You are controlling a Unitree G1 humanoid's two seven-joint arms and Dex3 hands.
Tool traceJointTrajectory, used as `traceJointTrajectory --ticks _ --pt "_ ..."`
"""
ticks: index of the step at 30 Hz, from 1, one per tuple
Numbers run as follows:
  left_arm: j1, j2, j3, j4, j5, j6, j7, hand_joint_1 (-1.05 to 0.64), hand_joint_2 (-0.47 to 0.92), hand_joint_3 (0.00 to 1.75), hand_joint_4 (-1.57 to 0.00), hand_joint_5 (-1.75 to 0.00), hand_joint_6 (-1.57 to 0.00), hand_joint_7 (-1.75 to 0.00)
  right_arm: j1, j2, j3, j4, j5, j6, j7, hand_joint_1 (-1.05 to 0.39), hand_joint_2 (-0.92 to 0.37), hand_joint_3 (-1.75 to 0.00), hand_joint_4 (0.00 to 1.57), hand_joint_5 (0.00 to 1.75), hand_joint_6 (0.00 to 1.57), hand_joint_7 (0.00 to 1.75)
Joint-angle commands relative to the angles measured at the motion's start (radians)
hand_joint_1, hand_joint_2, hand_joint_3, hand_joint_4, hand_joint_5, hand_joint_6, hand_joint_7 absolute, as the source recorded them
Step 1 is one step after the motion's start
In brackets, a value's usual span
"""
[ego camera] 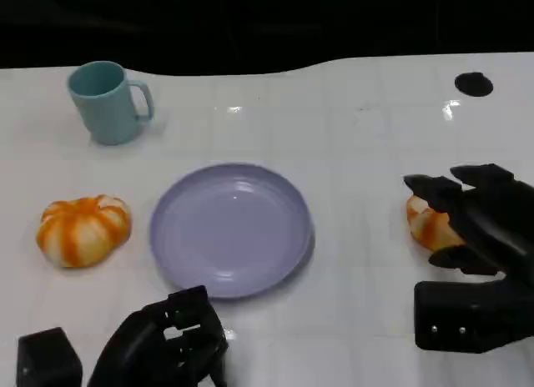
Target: Grasp the bread from the table and place it into the plate.
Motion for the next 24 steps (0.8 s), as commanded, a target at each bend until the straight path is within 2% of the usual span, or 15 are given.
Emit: traceJointTrajectory --ticks 1,10,17,24 --pt "0.004 0.011 0.005 -0.014 0.005 -0.004 0.006 -0.58 0.68 0.66 -0.77 -1.75 -0.74 -1.43 -0.047 -0.013 0.029 0.064 -0.007 0.022 0.004 -0.52 -0.83 0.00 0.17 0.21 0.32 0.01" --pt "0.016 0.008 0.000 -0.035 0.008 0.003 0.017 -0.59 0.68 0.65 -0.77 -1.75 -0.74 -1.44 -0.118 -0.004 0.081 0.208 0.011 0.021 -0.003 -0.48 -0.82 0.00 0.20 0.17 0.34 0.01" --pt "0.023 0.008 -0.002 -0.049 0.006 0.015 0.023 -0.59 0.68 0.64 -0.77 -1.75 -0.74 -1.45 -0.180 0.009 0.125 0.333 0.008 0.025 -0.026 -0.51 -0.84 -0.01 0.22 0.13 0.34 0.01" --pt "0.026 0.009 -0.001 -0.046 0.004 0.002 0.015 -0.58 0.68 0.64 -0.77 -1.75 -0.74 -1.45 -0.218 0.024 0.145 0.404 0.031 0.041 -0.014 -0.49 -0.87 -0.01 0.23 0.10 0.35 0.01"
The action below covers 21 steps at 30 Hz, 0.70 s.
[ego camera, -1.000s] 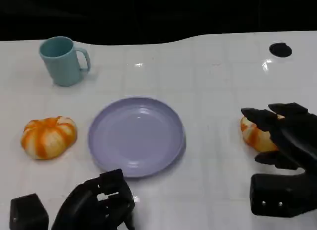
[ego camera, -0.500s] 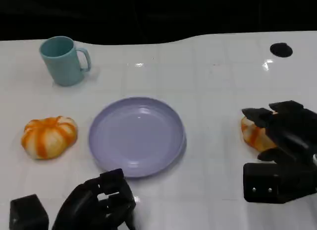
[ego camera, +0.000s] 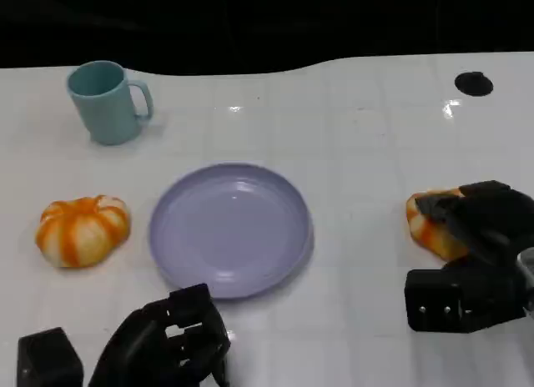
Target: Grasp the bread from the table and place it into the plate.
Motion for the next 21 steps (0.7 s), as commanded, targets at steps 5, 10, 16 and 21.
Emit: traceJointTrajectory --ticks 5,10,16,21 --pt "0.017 0.012 0.004 -0.017 0.003 0.003 0.009 -0.57 0.69 0.63 -0.77 -1.75 -0.74 -1.45 -0.053 0.011 0.006 0.093 0.050 -0.013 -0.034 -0.45 -0.90 -0.01 0.43 0.12 0.50 0.04" --pt "0.018 0.013 0.002 -0.021 0.009 -0.004 0.011 -0.59 0.70 0.62 -0.76 -1.75 -0.74 -1.45 -0.059 0.024 -0.030 0.209 0.140 -0.188 -0.238 -0.14 -0.91 -0.02 0.95 1.11 1.20 0.18" --pt "0.017 0.010 0.003 -0.019 0.002 -0.005 0.005 -0.58 0.70 0.61 -0.76 -1.75 -0.74 -1.45 -0.079 0.018 -0.010 0.289 0.132 -0.295 -0.377 -0.14 -0.89 -0.25 0.82 1.73 0.87 1.17" --pt "0.019 0.011 0.001 -0.022 0.007 -0.006 0.010 -0.58 0.71 0.61 -0.77 -1.75 -0.74 -1.45 -0.083 0.025 -0.012 0.316 0.143 -0.346 -0.459 -0.13 -0.71 -0.57 0.87 1.75 0.77 1.50"
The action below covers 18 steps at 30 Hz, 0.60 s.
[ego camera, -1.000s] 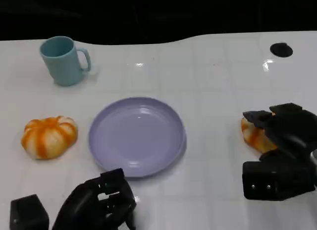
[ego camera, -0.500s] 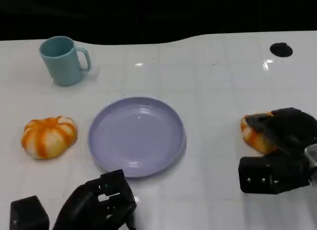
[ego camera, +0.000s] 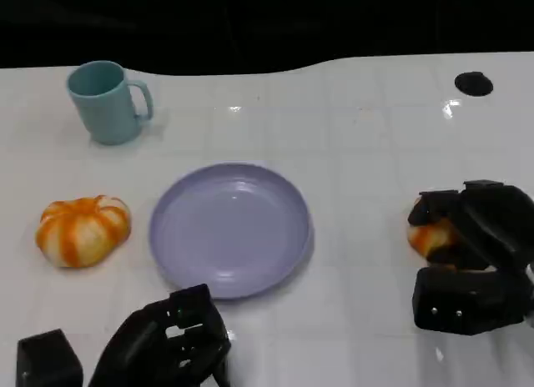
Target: Grasp the bread from the table and place it into the plate.
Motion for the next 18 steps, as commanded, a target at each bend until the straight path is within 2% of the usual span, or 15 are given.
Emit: traceJointTrajectory --ticks 1,5,8,10,13,18 --pt "0.010 0.012 0.004 -0.006 0.007 -0.005 0.009 -0.58 0.71 0.61 -0.77 -1.75 -0.74 -1.44 -0.017 -0.001 -0.011 0.025 0.022 -0.050 -0.083 -0.12 -0.65 -0.67 0.88 1.75 0.77 1.54" --pt "0.010 0.013 0.005 -0.008 0.004 0.001 0.008 -0.58 0.71 0.61 -0.76 -1.75 -0.74 -1.44 -0.012 0.019 -0.028 0.030 0.058 -0.101 -0.135 -0.07 -0.50 -0.94 0.92 1.75 0.81 1.56" --pt "0.005 0.014 0.006 -0.002 0.004 -0.003 0.006 -0.57 0.71 0.61 -0.76 -1.75 -0.74 -1.44 0.000 0.036 -0.044 -0.016 0.085 -0.113 -0.130 -0.05 -0.42 -1.11 0.92 1.75 0.83 1.49" --pt "0.004 0.015 0.007 0.000 0.006 -0.005 0.007 -0.58 0.71 0.61 -0.76 -1.75 -0.74 -1.44 0.011 0.046 -0.055 -0.052 0.106 -0.125 -0.119 -0.04 -0.38 -1.19 0.93 1.75 0.82 1.53" --pt "0.004 0.014 0.008 0.003 0.003 -0.005 0.004 -0.58 0.71 0.61 -0.76 -1.75 -0.74 -1.44 0.025 0.055 -0.064 -0.096 0.134 -0.141 -0.097 -0.04 -0.37 -1.22 0.93 1.75 0.80 1.55" --pt "0.015 0.014 0.005 -0.012 0.004 0.005 0.011 -0.59 0.70 0.61 -0.76 -1.75 -0.74 -1.43 0.064 0.071 -0.083 -0.231 0.181 -0.121 0.000 -0.05 -0.36 -1.25 0.92 1.75 0.78 1.57"
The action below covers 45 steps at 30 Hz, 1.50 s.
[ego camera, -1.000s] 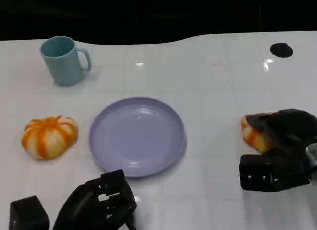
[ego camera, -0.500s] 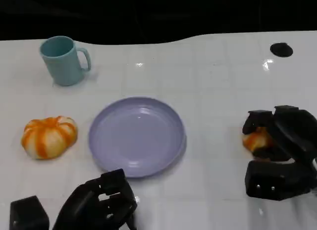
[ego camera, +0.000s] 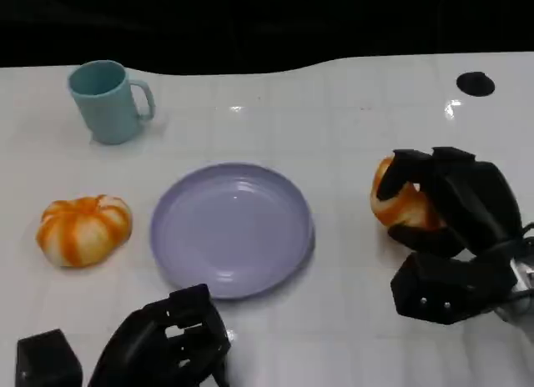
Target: Grasp the bread from the table and place it into the plate.
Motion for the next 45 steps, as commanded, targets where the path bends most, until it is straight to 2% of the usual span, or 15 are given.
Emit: traceJointTrajectory --ticks 1,4,10,13,17,20,22,24,26,29,38,40,42,44,45 --pt "0.016 0.013 0.004 -0.016 0.005 0.009 0.013 -0.59 0.70 0.61 -0.76 -1.75 -0.74 -1.43 0.041 0.011 -0.022 -0.111 0.051 0.007 0.081 -0.05 -0.36 -1.26 0.92 1.75 0.78 1.58" --pt "0.018 0.015 0.002 -0.025 0.008 0.015 0.018 -0.59 0.70 0.60 -0.77 -1.75 -0.75 -1.44 0.045 0.029 -0.021 -0.136 0.069 -0.027 0.103 -0.04 -0.31 -1.36 0.94 1.75 0.76 1.63" --pt "0.011 0.016 0.007 -0.004 0.009 -0.003 0.013 -0.59 0.71 0.60 -0.77 -1.75 -0.75 -1.43 0.034 0.074 -0.006 -0.154 0.070 -0.045 0.142 -0.11 -0.26 -1.46 0.96 1.75 0.78 1.64" --pt "0.009 0.018 0.006 -0.004 0.006 0.003 0.009 -0.58 0.71 0.60 -0.77 -1.75 -0.75 -1.44 0.023 0.106 0.001 -0.154 0.059 -0.034 0.151 -0.11 -0.25 -1.43 0.97 1.75 0.79 1.61" --pt "0.012 0.018 0.004 -0.012 0.008 0.014 0.014 -0.60 0.70 0.61 -0.78 -1.75 -0.75 -1.44 -0.008 0.141 0.019 -0.120 0.042 -0.064 0.142 -0.07 -0.25 -1.42 0.98 1.75 0.85 1.46" --pt "0.011 0.016 0.003 -0.011 0.007 0.011 0.012 -0.59 0.70 0.62 -0.78 -1.75 -0.74 -1.44 -0.037 0.163 0.038 -0.086 0.025 -0.079 0.133 -0.07 -0.24 -1.41 0.97 1.75 0.86 1.44" --pt "0.011 0.015 0.002 -0.011 0.006 0.011 0.011 -0.58 0.70 0.62 -0.78 -1.75 -0.74 -1.44 -0.055 0.181 0.049 -0.062 0.019 -0.085 0.129 -0.08 -0.27 -1.31 0.97 1.75 0.85 1.42" --pt "0.011 0.014 0.000 -0.013 0.007 0.013 0.012 -0.59 0.69 0.62 -0.78 -1.75 -0.74 -1.45 -0.073 0.206 0.059 -0.032 0.011 -0.088 0.123 -0.08 -0.27 -1.30 0.98 1.75 0.83 1.49" --pt "0.010 0.013 0.000 -0.009 0.006 0.013 0.011 -0.59 0.69 0.63 -0.78 -1.75 -0.74 -1.45 -0.087 0.228 0.069 -0.008 0.009 -0.081 0.128 -0.09 -0.28 -1.34 0.97 1.75 0.77 1.66" --pt "0.007 0.012 0.000 0.000 0.001 0.010 0.002 -0.58 0.69 0.63 -0.78 -1.75 -0.74 -1.45 -0.115 0.262 0.088 0.044 -0.004 -0.080 0.100 -0.10 -0.30 -1.37 0.97 1.75 0.75 1.73" --pt "0.008 0.010 -0.007 -0.001 0.009 0.004 0.011 -0.59 0.69 0.63 -0.78 -1.75 -0.74 -1.45 -0.189 0.332 0.116 0.191 -0.029 -0.086 0.021 -0.10 -0.29 -1.38 0.96 1.75 0.73 1.73" --pt "0.006 0.009 -0.007 0.003 0.010 0.000 0.012 -0.59 0.69 0.63 -0.78 -1.75 -0.74 -1.45 -0.203 0.345 0.121 0.217 -0.034 -0.081 0.007 -0.10 -0.29 -1.37 0.95 1.75 0.75 1.68" --pt "0.006 0.009 -0.008 0.003 0.009 0.003 0.012 -0.59 0.69 0.63 -0.78 -1.75 -0.74 -1.45 -0.213 0.354 0.124 0.237 -0.034 -0.076 0.001 -0.10 -0.29 -1.31 0.90 1.71 0.78 1.42" --pt "0.007 0.009 -0.008 0.001 0.008 0.008 0.012 -0.60 0.69 0.63 -0.79 -1.75 -0.74 -1.45 -0.217 0.357 0.125 0.249 -0.030 -0.080 0.008 -0.12 -0.36 -1.14 0.84 1.56 0.80 1.15" --pt "0.007 0.009 -0.008 0.001 0.008 0.008 0.011 -0.60 0.69 0.63 -0.79 -1.75 -0.74 -1.45 -0.218 0.358 0.126 0.253 -0.026 -0.080 0.022 -0.15 -0.43 -0.99 0.79 1.41 0.78 0.94"
